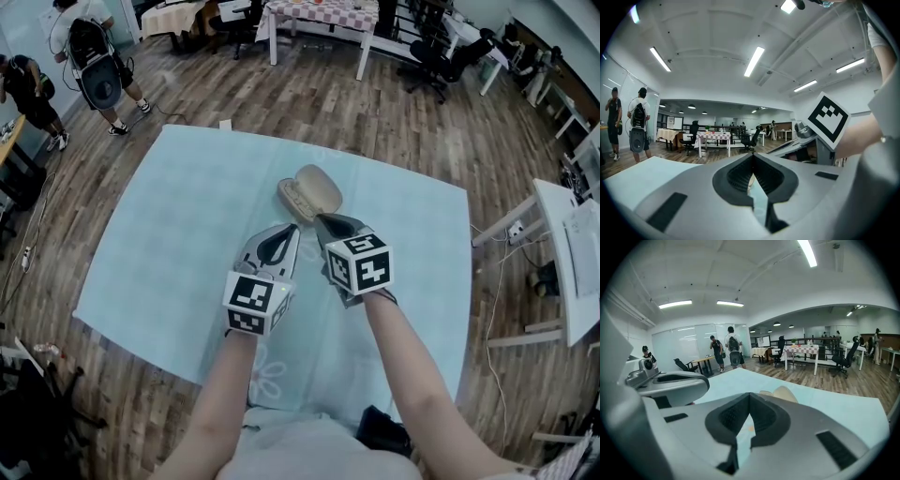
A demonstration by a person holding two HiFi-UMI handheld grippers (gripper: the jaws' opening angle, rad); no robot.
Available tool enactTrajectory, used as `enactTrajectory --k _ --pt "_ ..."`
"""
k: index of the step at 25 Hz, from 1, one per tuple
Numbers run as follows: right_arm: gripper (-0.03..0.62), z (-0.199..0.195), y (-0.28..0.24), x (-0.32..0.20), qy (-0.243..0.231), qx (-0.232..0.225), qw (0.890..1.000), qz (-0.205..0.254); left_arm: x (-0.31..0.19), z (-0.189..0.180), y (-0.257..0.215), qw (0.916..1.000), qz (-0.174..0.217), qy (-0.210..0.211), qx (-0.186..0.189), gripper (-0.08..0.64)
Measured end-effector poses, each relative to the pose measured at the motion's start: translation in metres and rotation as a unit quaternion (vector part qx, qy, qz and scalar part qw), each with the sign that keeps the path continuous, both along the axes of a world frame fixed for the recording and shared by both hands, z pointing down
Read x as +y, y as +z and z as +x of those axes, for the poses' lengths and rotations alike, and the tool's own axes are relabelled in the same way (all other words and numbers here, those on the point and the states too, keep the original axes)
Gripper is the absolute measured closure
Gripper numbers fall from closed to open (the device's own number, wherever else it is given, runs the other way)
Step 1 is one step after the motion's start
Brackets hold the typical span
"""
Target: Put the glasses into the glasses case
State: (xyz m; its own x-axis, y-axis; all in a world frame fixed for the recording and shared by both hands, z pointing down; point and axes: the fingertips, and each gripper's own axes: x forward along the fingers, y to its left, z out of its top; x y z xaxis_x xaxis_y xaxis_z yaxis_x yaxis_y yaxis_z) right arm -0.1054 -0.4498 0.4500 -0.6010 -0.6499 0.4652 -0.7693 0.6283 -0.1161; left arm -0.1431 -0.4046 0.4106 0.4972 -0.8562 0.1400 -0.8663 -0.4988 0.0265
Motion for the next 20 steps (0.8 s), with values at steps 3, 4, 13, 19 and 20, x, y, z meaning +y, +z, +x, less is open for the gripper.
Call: enactTrajectory --k 3,4,13,19,20 --pt "0.588 0.002 -0.008 0.01 0.004 -0.008 1.0 0.011 0.007 0.002 -0.003 1.0 0.002 -0.002 -0.002 0.552" --pt "0.586 0.003 -0.01 0.013 0.005 -0.01 1.0 0.015 0.009 0.003 -0.004 1.0 0.004 -0.001 -0.001 0.552" --pt "0.588 0.012 -0.037 0.05 0.009 -0.037 0.998 0.053 0.031 0.018 -0.019 0.9998 0.018 0.01 -0.001 0.552" --pt "0.588 0.015 -0.056 0.074 0.007 -0.046 0.996 0.083 0.046 0.025 -0.029 0.9996 0.026 0.013 -0.003 0.552" --pt "0.588 0.017 -0.058 0.078 0.008 -0.049 0.995 0.085 0.049 0.026 -0.03 0.9995 0.027 0.014 -0.003 0.552"
